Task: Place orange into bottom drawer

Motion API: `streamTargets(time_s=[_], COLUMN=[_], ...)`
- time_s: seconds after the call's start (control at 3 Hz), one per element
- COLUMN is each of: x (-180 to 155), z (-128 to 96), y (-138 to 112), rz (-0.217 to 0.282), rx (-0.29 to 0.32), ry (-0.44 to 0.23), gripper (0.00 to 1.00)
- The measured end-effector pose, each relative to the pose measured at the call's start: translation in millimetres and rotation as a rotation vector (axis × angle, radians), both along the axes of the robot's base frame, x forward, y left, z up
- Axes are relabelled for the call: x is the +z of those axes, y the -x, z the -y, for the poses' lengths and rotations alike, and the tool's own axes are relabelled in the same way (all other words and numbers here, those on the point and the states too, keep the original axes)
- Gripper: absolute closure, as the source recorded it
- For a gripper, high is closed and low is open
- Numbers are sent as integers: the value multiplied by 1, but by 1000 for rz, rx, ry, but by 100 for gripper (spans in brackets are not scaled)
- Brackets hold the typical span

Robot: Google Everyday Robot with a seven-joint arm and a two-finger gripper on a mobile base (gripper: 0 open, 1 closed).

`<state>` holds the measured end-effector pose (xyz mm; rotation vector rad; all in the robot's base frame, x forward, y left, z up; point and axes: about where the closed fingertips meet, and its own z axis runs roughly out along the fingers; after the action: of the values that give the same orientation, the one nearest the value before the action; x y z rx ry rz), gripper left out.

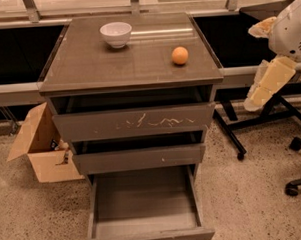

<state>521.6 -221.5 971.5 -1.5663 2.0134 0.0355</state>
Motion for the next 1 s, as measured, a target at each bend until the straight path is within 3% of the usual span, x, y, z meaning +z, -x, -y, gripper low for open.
streamTargets(time_s=[0.33,0.67,1.0], x=[0,-5,-17], z=[0,-6,-24], y=[0,-10,-42], rz=[0,8,27], rx=[0,-2,-3], ry=[0,-53,-189], gripper=[0,0,0])
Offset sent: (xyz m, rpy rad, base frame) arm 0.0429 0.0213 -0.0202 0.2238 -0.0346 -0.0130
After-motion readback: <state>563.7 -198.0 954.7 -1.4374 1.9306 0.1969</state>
